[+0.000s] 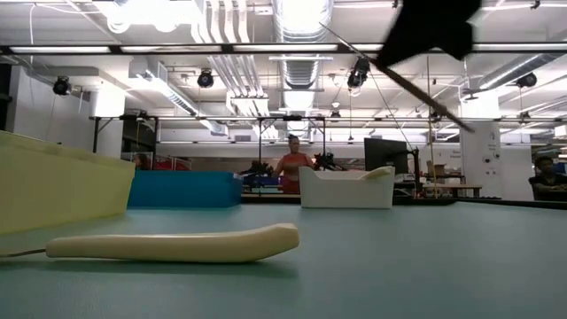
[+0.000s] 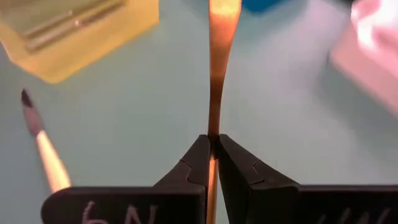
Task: Sort silverware by color (type)
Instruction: Put the gold knife into the blue bin
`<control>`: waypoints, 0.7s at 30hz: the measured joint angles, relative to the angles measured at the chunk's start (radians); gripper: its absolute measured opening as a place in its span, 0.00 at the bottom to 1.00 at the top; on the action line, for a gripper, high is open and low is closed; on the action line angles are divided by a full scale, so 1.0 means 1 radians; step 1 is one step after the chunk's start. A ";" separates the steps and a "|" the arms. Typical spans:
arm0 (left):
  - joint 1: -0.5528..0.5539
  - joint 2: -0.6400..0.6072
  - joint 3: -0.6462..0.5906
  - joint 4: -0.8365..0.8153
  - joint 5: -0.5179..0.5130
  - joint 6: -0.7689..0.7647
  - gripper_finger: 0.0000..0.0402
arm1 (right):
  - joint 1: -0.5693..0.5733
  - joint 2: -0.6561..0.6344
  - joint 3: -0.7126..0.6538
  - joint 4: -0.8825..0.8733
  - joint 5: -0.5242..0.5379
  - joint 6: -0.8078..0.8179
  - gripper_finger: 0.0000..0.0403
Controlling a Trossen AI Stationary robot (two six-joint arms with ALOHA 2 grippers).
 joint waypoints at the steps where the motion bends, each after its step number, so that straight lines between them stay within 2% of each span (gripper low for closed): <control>1: 0.000 -0.026 -0.021 0.007 -0.003 0.000 0.00 | -0.026 0.000 0.016 0.018 -0.001 -0.061 0.03; 7: -0.014 -0.163 -0.184 0.139 0.021 -0.040 0.00 | -0.194 0.000 0.081 0.191 -0.041 -0.431 0.03; 12: -0.013 -0.238 -0.265 0.235 0.023 -0.034 0.00 | -0.345 0.000 0.077 0.455 -0.214 -0.680 0.03; 15: -0.019 -0.268 -0.279 0.258 0.023 -0.053 0.00 | -0.421 0.008 0.072 0.572 -0.329 -0.799 0.03; 21: -0.046 -0.282 -0.269 0.259 0.023 -0.062 0.00 | -0.504 0.019 0.069 0.707 -0.440 -0.899 0.03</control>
